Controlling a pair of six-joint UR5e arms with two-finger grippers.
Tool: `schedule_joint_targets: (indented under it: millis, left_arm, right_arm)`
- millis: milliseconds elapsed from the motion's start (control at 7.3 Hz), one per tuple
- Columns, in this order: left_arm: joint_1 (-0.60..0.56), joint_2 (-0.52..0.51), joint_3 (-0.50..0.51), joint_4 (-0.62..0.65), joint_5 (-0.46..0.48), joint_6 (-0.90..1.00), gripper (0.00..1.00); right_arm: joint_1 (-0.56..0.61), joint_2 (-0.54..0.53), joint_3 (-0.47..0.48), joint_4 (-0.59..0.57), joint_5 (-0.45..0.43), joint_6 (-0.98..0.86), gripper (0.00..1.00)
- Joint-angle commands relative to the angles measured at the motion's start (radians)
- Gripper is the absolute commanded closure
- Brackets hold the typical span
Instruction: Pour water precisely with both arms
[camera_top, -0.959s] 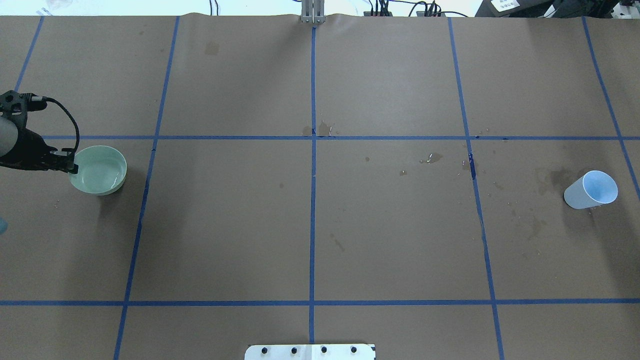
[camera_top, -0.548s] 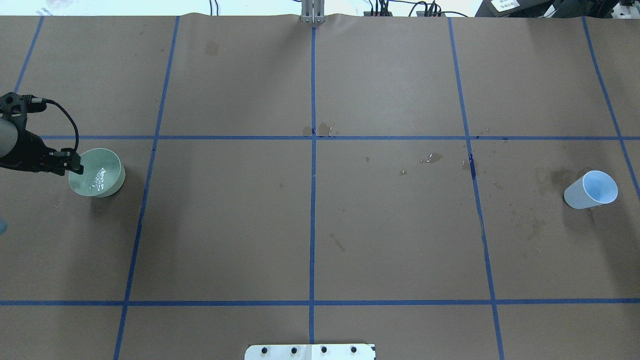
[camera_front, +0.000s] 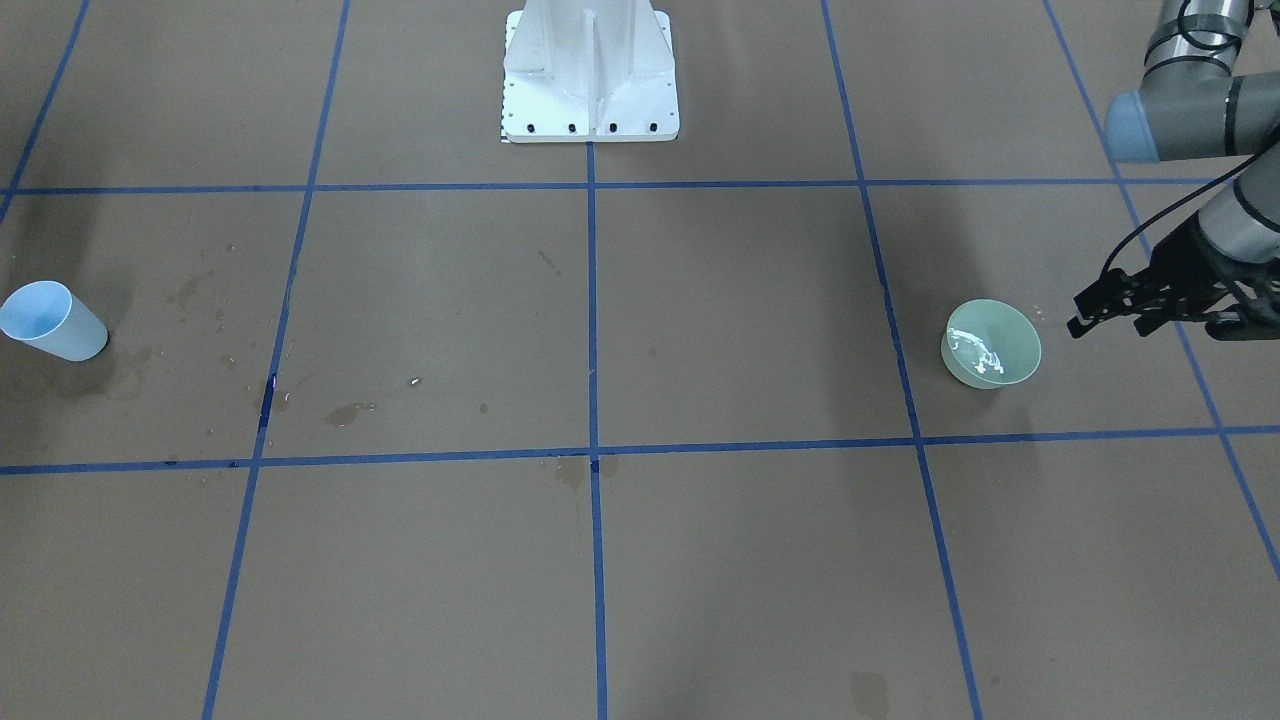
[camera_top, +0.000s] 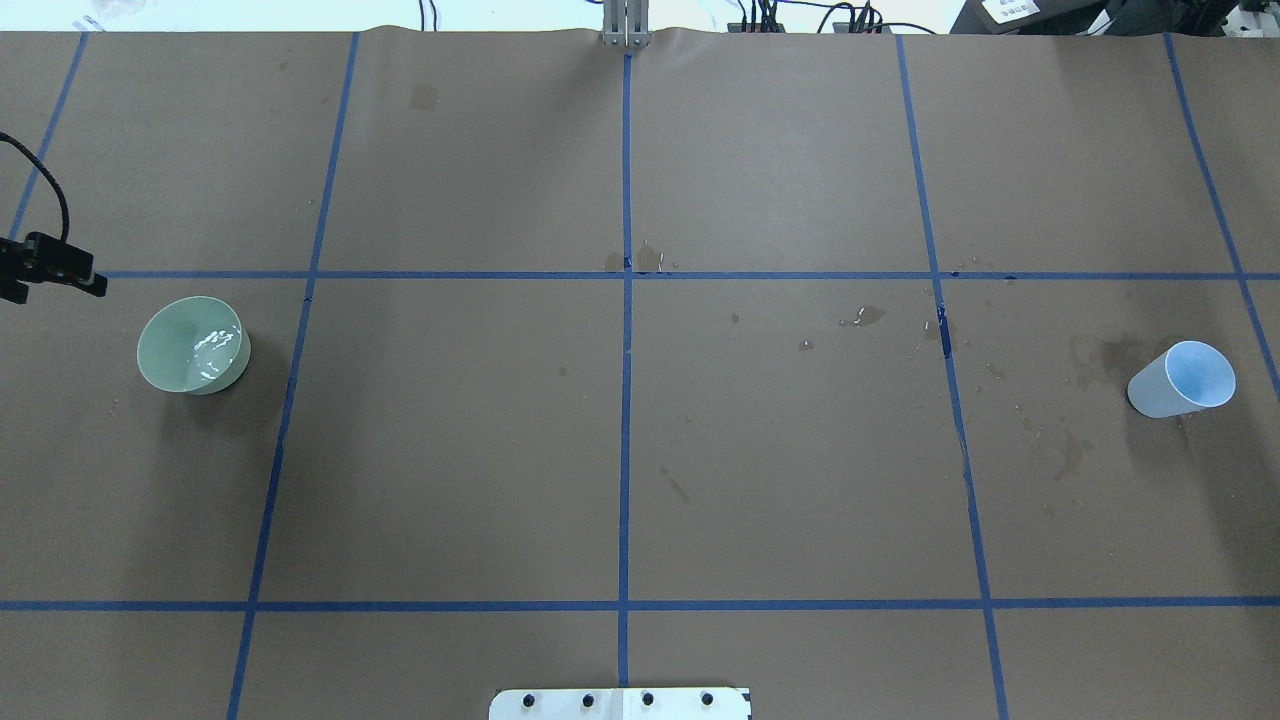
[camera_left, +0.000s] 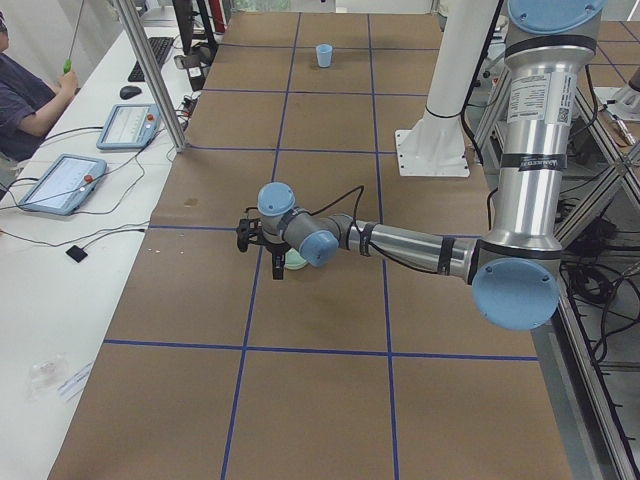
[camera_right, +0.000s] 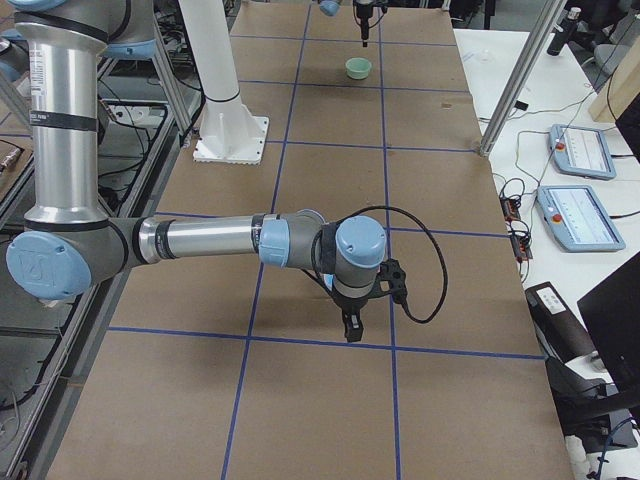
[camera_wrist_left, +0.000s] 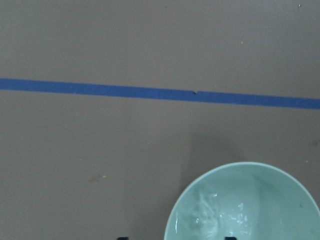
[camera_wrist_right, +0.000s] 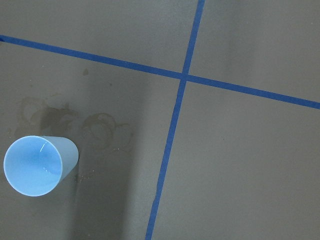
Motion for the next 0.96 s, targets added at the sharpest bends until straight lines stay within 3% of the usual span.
schedule_joint_targets:
  millis: [0, 411, 548, 822]
  left_arm:
    - [-0.134, -0.003, 0.002, 0.192, -0.004, 0.311, 0.00]
    - [-0.319, -0.003, 0.016, 0.393, 0.091, 0.691, 0.00]
    - [-0.353, 0.010, 0.029, 0.401, 0.088, 0.770, 0.00]
    - [-0.385, 0.034, 0.022, 0.400, 0.079, 0.780, 0.00]
  right_arm:
    - [0.004, -0.006, -0.023, 0.005, 0.011, 0.003, 0.01]
    - [0.005, -0.010, -0.022, 0.015, 0.004, 0.067, 0.01]
    - [0.004, -0.005, -0.020, 0.018, 0.004, 0.104, 0.01]
    - [0.002, 0.003, -0.020, 0.018, 0.005, 0.110, 0.01]
